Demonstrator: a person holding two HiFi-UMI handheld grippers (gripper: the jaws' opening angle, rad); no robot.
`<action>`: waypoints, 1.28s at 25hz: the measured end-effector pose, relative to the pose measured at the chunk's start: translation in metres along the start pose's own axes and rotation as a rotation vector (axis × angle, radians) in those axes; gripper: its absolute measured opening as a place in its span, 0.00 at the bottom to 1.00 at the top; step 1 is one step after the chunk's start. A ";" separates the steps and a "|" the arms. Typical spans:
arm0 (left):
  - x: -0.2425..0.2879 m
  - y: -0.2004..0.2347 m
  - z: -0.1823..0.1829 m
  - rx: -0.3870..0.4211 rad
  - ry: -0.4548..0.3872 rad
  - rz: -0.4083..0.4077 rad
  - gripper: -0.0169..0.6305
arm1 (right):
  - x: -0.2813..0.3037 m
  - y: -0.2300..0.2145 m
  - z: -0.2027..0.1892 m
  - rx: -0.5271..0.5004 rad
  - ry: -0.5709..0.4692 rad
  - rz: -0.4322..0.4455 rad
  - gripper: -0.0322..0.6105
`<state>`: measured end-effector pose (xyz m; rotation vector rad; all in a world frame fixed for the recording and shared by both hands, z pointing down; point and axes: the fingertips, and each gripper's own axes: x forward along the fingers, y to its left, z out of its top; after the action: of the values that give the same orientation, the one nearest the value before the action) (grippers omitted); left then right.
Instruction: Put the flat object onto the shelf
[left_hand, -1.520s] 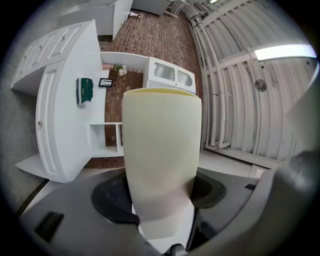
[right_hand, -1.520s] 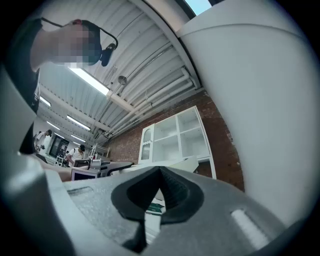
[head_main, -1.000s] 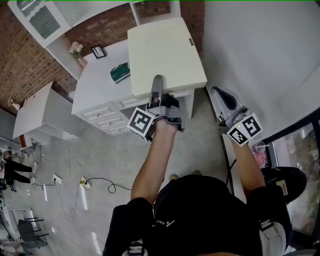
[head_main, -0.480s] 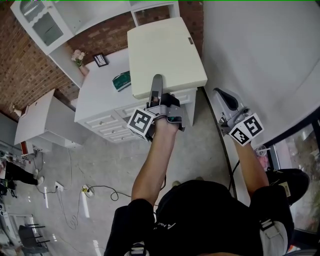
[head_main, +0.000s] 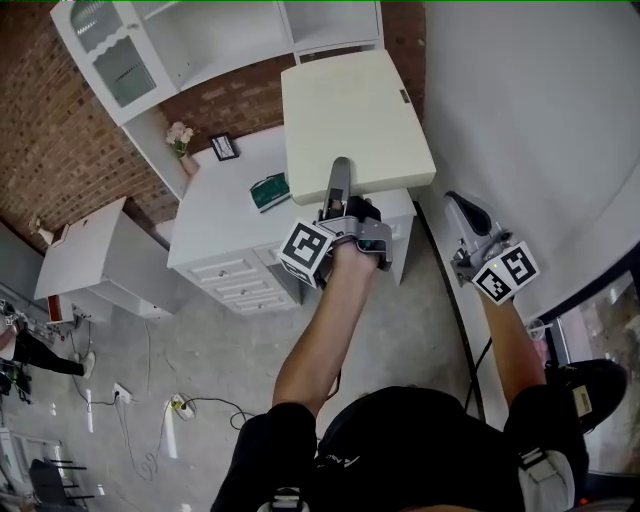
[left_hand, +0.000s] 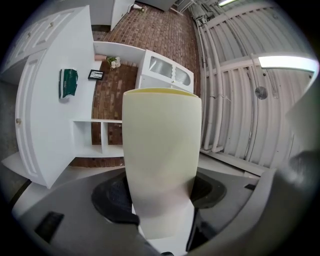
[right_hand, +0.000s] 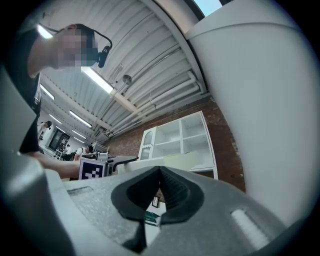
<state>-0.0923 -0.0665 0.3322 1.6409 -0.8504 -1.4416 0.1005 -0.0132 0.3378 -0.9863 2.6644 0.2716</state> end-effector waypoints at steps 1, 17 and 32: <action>0.003 0.001 0.005 -0.003 0.006 0.000 0.45 | 0.004 0.002 -0.001 -0.005 0.000 -0.006 0.05; 0.100 -0.007 0.045 0.015 0.048 -0.098 0.46 | 0.070 -0.044 0.001 -0.121 -0.048 -0.018 0.05; 0.313 -0.039 0.064 0.079 0.015 -0.250 0.46 | 0.190 -0.206 0.001 -0.171 -0.088 0.071 0.05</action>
<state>-0.1144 -0.3290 0.1467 1.8681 -0.7213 -1.5793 0.0988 -0.2820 0.2584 -0.9063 2.6332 0.5528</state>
